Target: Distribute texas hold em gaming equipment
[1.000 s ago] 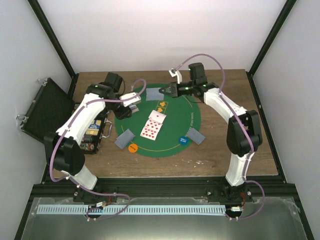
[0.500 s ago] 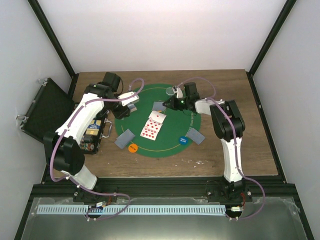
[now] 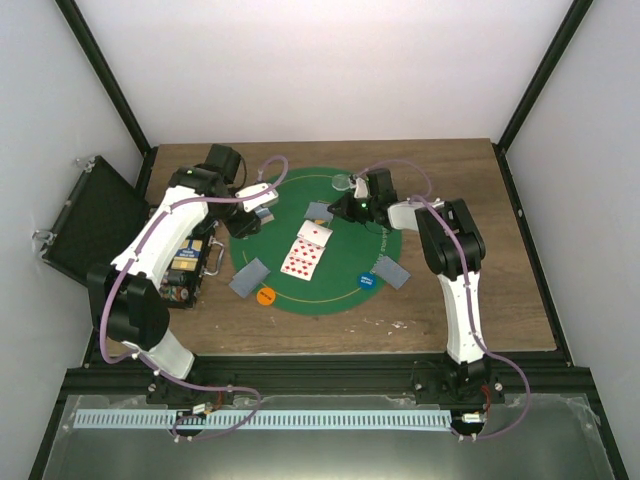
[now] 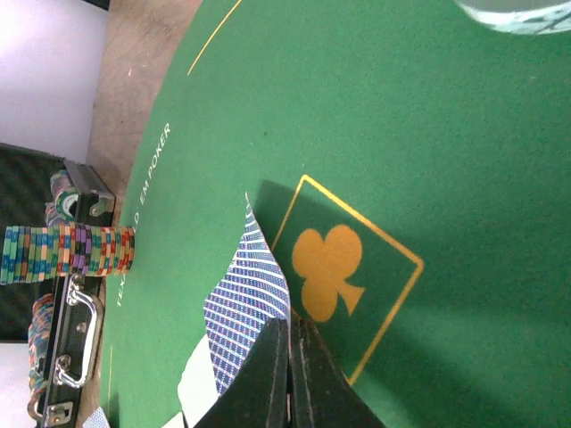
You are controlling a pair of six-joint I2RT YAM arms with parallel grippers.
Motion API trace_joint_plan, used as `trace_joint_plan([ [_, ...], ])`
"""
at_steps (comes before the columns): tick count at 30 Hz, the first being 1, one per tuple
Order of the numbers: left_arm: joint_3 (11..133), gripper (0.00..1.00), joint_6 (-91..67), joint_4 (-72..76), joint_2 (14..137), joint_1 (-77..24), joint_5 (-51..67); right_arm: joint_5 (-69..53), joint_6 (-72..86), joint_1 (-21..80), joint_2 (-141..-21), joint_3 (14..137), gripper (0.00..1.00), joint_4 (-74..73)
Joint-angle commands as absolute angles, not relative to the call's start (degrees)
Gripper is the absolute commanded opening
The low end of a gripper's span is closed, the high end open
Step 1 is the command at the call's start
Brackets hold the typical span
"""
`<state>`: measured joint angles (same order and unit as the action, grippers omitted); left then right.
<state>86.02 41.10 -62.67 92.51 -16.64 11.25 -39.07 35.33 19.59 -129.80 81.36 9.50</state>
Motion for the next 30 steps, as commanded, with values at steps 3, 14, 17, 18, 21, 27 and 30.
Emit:
trace_joint_plan([
  [3,86.0,0.44,41.2,-62.6,91.9,-16.6,12.3,-36.8,36.3,20.3,-129.9,80.0,0.02,10.5],
  [14,86.4,0.44,41.4,-62.7,92.2,-16.6,12.3,-36.3,32.6,20.5,-127.2,79.2,0.17,7.1],
  [17,86.4,0.44,41.5,-62.9,92.0,-16.6,12.3,-34.5,31.9,20.4,-125.9,79.4,0.3,5.7],
  [18,86.4,0.44,41.5,-63.0,92.0,-16.6,12.4,-33.4,31.6,20.4,-125.1,79.3,0.34,5.0],
  [21,86.5,0.44,41.7,-63.1,92.0,-16.6,12.6,-28.2,30.2,20.5,-121.0,78.6,0.51,3.1],
  [27,87.1,0.45,42.5,-64.0,92.1,-17.0,13.7,-18.9,20.2,21.1,-112.0,79.2,0.72,-0.6],
  [30,88.0,0.45,42.9,-64.3,92.2,-17.4,14.0,-31.6,13.6,21.0,-110.6,82.2,0.77,-0.9],
])
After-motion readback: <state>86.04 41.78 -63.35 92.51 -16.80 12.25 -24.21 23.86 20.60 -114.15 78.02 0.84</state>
